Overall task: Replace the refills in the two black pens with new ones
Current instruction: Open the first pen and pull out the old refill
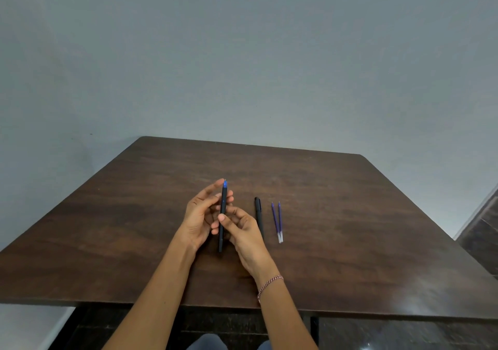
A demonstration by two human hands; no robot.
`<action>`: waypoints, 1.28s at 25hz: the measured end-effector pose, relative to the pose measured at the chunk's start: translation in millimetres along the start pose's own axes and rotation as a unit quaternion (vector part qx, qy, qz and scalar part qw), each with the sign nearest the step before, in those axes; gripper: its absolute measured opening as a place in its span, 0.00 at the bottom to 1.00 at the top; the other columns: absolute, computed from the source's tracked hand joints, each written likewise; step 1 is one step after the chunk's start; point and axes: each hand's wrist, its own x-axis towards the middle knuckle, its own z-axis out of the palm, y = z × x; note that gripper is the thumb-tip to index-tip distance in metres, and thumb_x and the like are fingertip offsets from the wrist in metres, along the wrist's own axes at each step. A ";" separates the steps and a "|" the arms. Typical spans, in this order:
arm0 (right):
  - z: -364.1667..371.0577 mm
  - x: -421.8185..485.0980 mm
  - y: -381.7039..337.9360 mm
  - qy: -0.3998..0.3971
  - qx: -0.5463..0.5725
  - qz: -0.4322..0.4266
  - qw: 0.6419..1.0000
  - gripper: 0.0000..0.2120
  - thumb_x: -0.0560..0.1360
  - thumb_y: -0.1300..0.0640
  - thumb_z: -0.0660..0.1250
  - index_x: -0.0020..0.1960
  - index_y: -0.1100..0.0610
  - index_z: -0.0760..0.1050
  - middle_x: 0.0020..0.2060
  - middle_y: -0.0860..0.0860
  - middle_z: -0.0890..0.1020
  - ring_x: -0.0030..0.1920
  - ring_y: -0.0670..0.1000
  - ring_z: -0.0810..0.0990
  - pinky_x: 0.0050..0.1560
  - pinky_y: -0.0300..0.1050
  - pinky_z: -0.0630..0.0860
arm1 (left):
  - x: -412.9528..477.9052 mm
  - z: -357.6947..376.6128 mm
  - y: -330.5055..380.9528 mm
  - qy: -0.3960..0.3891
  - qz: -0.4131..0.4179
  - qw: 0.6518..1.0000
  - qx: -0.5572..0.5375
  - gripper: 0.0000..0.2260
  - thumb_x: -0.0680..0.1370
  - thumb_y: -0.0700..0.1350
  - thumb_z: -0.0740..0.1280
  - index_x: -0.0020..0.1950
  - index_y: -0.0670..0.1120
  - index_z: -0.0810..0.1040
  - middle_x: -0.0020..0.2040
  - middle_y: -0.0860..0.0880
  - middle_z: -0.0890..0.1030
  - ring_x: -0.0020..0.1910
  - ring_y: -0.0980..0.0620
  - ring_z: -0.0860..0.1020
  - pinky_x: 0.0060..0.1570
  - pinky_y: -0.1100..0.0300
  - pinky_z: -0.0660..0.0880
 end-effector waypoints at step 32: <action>-0.1 -0.7 -0.4 -0.004 0.001 0.000 1.000 0.07 0.77 0.63 0.64 0.54 0.59 0.78 0.39 0.52 0.83 0.40 0.47 0.82 0.50 0.43 0.79 | -5.3 0.8 5.9 -0.043 -0.002 0.999 0.004 0.18 0.73 0.40 0.67 0.62 0.51 0.77 0.49 0.45 0.83 0.31 0.56 0.79 0.16 0.67 0.67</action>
